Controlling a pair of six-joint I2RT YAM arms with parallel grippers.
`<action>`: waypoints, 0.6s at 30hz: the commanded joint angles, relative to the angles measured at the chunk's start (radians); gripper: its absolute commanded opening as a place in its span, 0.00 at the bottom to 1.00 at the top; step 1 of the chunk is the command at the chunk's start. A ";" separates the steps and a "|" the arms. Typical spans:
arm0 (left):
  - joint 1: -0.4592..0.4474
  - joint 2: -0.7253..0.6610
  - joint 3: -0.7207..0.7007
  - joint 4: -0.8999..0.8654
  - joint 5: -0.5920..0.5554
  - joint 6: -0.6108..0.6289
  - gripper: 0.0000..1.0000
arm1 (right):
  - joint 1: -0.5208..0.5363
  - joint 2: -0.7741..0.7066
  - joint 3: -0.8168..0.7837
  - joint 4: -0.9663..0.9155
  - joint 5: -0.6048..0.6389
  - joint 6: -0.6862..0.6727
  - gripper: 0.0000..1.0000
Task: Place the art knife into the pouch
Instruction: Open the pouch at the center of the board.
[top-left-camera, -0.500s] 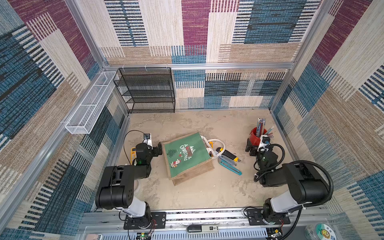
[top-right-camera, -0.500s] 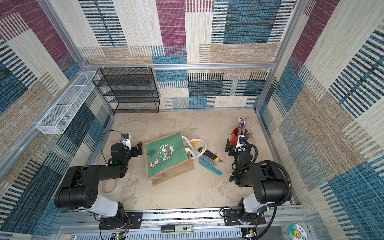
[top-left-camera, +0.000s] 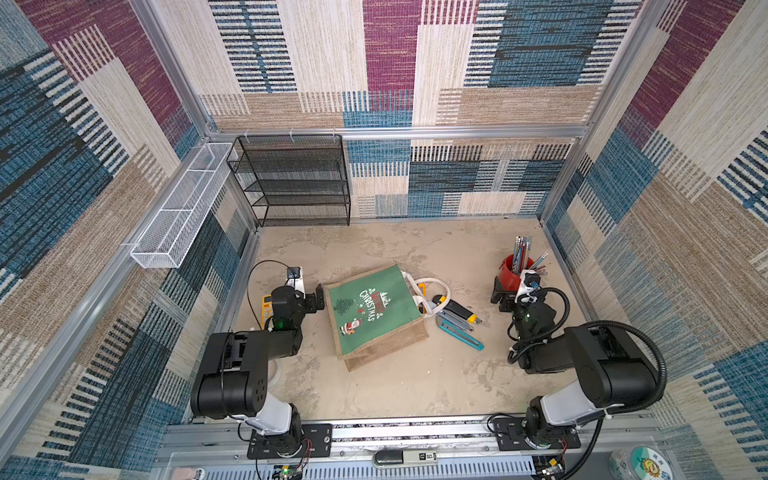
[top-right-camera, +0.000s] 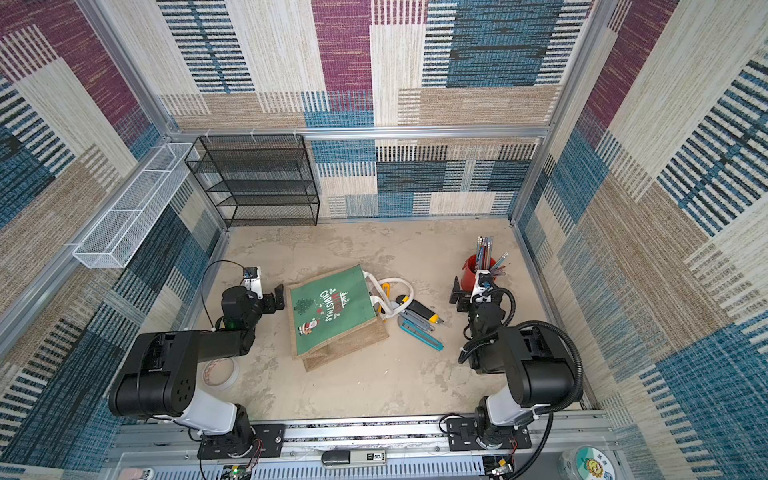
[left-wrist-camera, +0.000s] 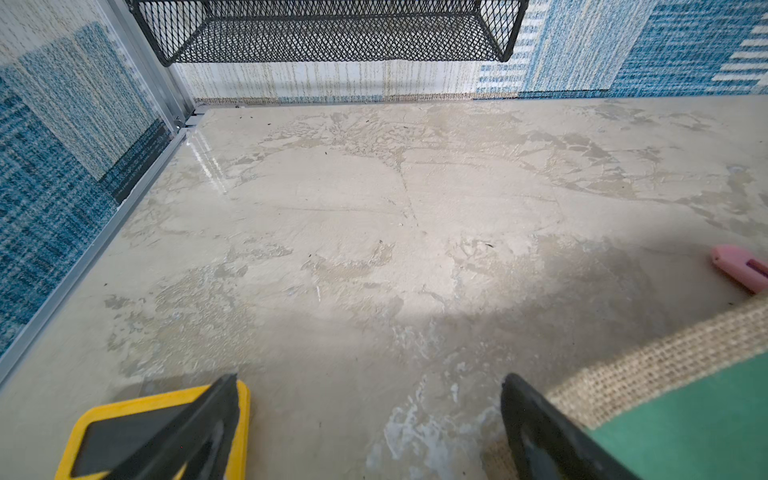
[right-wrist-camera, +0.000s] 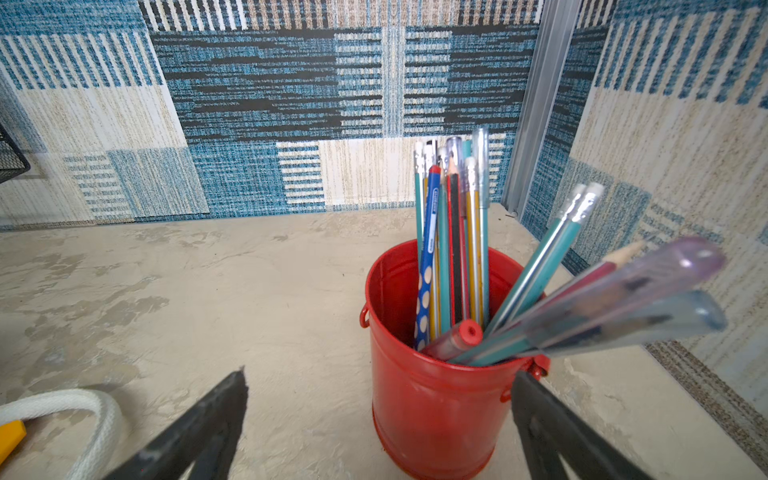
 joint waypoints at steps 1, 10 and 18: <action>0.000 0.000 0.003 0.002 0.016 -0.010 0.99 | 0.001 0.001 0.006 0.029 -0.006 0.001 0.99; 0.012 0.001 0.006 -0.003 0.052 -0.017 0.99 | 0.001 0.001 0.007 0.026 -0.006 0.001 0.99; -0.001 -0.098 0.019 -0.089 0.103 0.030 0.99 | 0.002 -0.069 0.044 -0.095 0.033 0.007 1.00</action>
